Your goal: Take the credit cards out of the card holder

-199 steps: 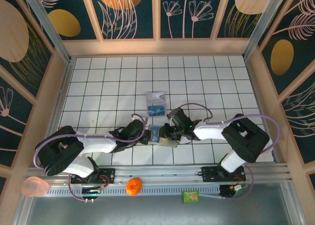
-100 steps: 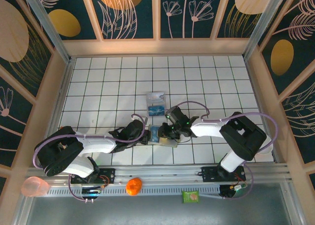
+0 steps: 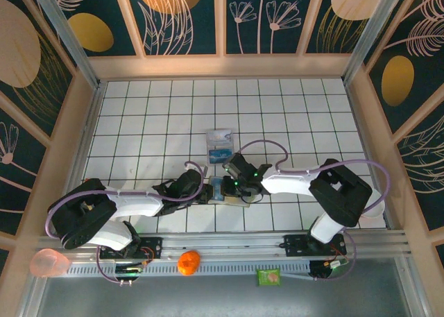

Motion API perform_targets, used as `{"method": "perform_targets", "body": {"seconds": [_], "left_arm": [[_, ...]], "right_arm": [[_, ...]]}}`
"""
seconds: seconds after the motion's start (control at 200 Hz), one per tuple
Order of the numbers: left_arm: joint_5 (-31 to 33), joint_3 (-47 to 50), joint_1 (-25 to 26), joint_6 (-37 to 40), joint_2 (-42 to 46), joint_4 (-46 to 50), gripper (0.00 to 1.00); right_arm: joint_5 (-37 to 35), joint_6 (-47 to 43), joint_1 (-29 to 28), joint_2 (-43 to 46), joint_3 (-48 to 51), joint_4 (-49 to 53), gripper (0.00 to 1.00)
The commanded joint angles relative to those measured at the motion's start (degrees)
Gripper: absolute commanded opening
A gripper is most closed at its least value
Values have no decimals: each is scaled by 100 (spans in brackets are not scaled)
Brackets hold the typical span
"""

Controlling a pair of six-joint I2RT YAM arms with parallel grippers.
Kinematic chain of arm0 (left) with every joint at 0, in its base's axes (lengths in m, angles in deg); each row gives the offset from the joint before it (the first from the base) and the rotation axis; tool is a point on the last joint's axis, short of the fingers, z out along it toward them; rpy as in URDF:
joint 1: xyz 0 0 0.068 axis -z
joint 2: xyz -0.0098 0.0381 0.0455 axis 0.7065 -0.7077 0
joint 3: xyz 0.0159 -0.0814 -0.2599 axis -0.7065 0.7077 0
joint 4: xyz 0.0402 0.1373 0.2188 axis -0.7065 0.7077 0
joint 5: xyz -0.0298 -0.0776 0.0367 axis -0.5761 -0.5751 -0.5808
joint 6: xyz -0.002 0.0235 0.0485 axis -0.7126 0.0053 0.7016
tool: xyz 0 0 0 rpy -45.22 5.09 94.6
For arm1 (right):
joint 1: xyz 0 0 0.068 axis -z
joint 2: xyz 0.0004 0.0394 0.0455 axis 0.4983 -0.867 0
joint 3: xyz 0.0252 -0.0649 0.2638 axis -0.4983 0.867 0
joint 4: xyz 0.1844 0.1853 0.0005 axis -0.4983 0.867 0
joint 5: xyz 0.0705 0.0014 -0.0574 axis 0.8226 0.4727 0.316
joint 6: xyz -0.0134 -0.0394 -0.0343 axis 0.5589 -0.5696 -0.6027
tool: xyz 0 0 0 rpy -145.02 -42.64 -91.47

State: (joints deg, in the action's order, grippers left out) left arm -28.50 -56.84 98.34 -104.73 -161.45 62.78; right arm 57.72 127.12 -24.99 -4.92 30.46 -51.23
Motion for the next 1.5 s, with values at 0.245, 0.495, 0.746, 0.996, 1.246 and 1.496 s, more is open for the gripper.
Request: {"method": "perform_targets", "body": {"seconds": [0.245,0.495,0.746,0.996,1.246,1.496], "left_arm": [[-17,191,14,-88,-38,428,18],[-13,245,15,-114,-62,401,17],[-11,277,9,-114,57,392,17],[-48,255,14,-112,0,366,17],[-57,250,13,-107,-12,366,16],[-66,250,14,-98,-31,359,16]], "right_arm": [[-1350,-81,-43,175,257,867,24],[-1742,-67,-41,407,375,1153,25],[-1353,-485,-83,1063,512,497,32],[-1483,-856,-361,593,132,666,37],[-1542,-957,-522,273,-94,614,37],[-1463,-996,-536,204,-164,561,38]]}}
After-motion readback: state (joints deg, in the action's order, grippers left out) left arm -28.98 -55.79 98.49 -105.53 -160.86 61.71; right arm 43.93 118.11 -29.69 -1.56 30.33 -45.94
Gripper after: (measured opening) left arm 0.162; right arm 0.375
